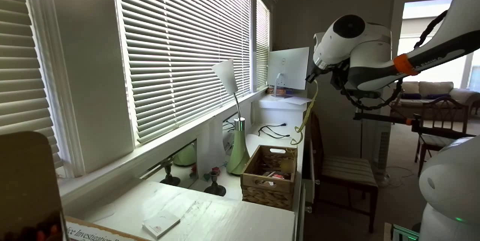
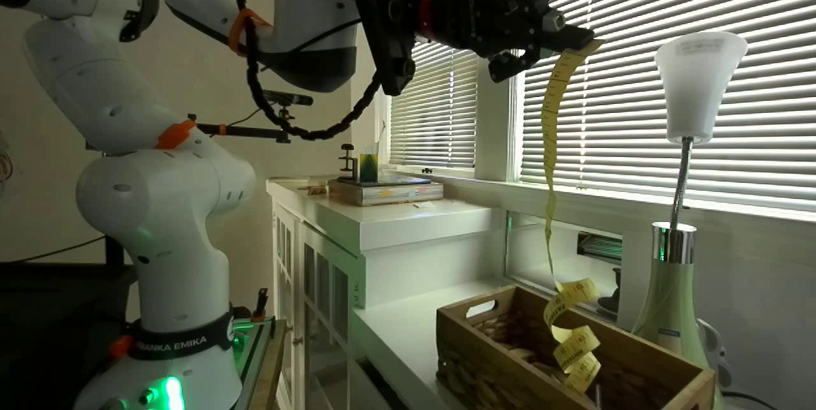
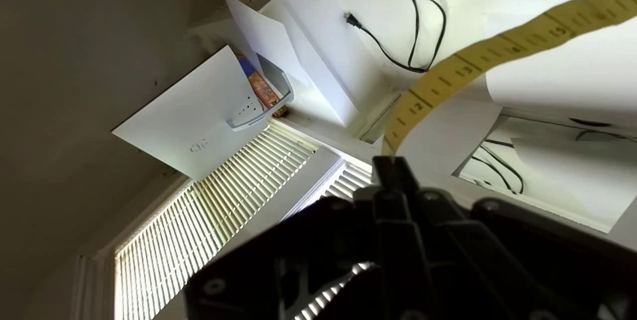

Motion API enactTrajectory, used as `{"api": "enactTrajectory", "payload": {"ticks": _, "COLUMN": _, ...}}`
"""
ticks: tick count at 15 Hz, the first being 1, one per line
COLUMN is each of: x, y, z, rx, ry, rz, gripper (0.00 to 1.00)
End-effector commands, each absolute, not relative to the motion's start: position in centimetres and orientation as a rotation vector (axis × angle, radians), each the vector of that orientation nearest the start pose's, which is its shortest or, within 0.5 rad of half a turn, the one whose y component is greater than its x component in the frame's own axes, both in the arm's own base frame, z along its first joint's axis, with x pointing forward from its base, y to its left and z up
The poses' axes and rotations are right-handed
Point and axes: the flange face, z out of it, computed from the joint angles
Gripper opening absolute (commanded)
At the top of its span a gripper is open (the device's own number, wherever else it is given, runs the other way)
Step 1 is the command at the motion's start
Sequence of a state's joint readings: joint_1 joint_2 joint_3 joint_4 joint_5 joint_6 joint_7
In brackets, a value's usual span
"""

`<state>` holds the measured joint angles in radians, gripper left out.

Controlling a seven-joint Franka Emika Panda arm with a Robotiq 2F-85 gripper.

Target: Take the yellow ribbon out of the basket.

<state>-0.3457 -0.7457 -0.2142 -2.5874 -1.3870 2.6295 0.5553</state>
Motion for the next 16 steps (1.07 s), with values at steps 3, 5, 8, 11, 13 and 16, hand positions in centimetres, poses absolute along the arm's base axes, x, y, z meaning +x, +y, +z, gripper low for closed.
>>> {"api": "enactTrajectory", "payload": {"ticks": 3, "x": 32.2, "y": -19.1, "z": 56.1, "rx": 2.056, "ry": -0.151, "rz": 0.826, "gripper": 0.01}}
{"api": "enactTrajectory", "payload": {"ticks": 5, "x": 32.4, "y": -19.1, "z": 55.8, "rx": 2.060, "ry": -0.156, "rz": 0.824, "gripper": 0.01}}
{"api": "enactTrajectory", "payload": {"ticks": 8, "x": 32.4, "y": -19.1, "z": 55.7, "rx": 2.063, "ry": -0.157, "rz": 0.822, "gripper": 0.01}}
{"api": "enactTrajectory", "payload": {"ticks": 11, "x": 32.6, "y": -21.4, "z": 57.1, "rx": 2.008, "ry": -0.212, "rz": 0.831, "gripper": 0.00}}
{"api": "enactTrajectory", "payload": {"ticks": 13, "x": 32.1, "y": -24.8, "z": 59.1, "rx": 1.933, "ry": -0.291, "rz": 0.830, "gripper": 0.00}}
{"api": "enactTrajectory", "payload": {"ticks": 16, "x": 31.9, "y": -29.6, "z": 61.2, "rx": 1.830, "ry": -0.375, "rz": 0.861, "gripper": 0.00}}
